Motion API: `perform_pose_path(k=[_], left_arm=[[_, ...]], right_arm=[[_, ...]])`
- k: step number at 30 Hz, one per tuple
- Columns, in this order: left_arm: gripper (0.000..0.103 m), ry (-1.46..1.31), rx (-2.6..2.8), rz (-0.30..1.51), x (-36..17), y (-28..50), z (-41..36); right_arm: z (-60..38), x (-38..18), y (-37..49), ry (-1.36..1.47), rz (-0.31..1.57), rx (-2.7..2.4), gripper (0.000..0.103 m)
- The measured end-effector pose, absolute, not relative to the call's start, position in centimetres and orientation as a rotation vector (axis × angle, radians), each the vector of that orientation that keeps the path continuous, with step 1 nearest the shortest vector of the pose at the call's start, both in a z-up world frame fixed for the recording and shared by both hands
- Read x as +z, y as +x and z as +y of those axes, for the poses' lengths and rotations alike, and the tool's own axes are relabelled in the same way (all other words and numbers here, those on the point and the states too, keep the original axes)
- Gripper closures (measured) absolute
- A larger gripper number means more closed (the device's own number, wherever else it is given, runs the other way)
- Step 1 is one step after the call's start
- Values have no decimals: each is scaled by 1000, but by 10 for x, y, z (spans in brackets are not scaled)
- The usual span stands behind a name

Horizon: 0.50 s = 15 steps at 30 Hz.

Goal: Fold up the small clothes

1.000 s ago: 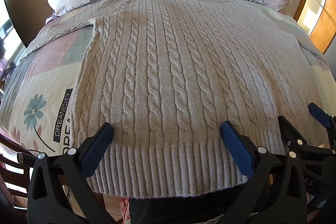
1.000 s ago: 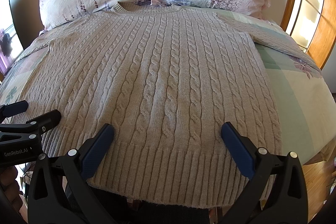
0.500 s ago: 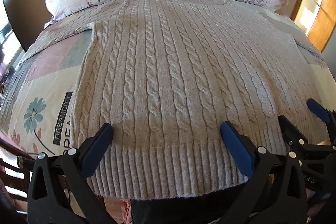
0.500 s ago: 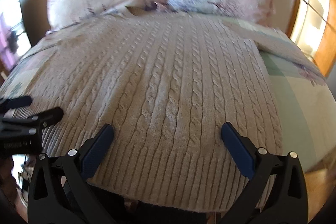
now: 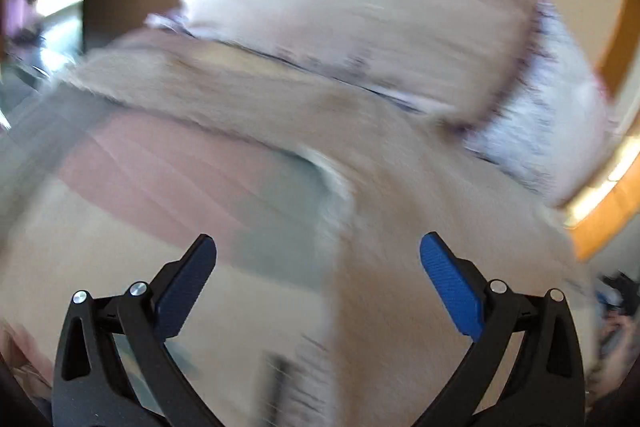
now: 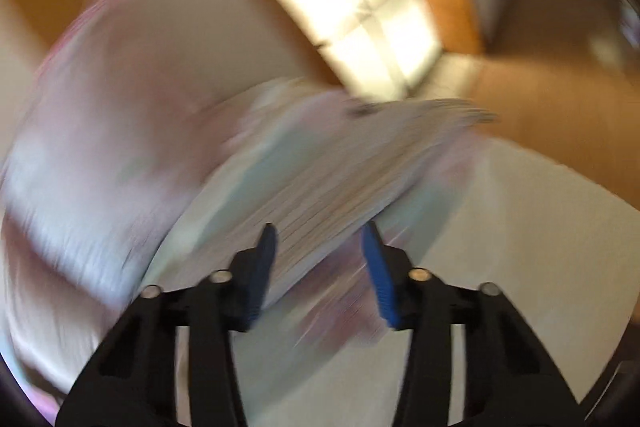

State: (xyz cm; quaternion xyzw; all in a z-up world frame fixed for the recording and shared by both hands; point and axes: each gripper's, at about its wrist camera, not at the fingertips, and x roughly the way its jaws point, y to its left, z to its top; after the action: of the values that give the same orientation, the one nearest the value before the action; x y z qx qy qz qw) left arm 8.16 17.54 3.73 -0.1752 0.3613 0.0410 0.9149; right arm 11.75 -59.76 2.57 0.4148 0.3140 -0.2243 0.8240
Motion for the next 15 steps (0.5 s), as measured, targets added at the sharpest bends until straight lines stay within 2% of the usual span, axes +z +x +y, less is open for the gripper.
perform_pose_path(k=[4,7,8,9,11,15], left_arm=[[2,-283,173,780,34,110,208],[2,-350,200,807,30,123,238],[2,-398,205,807,29,128,251],[2,-422,203,796,28,124,257],[2,-482,222,764,26,124,277],[2,-585,268,694,30,123,312]], right_arm=[[-646,-13,124,1071,685,-564,68],[-658,-16,128,1068,646,-584,76],[-660,-17,131,1051,640,-588,89],[-660,-20,137,1026,657,-597,95],[-649,-12,137,963,626,-621,96],[-546,69,154,604,458,-394,96]])
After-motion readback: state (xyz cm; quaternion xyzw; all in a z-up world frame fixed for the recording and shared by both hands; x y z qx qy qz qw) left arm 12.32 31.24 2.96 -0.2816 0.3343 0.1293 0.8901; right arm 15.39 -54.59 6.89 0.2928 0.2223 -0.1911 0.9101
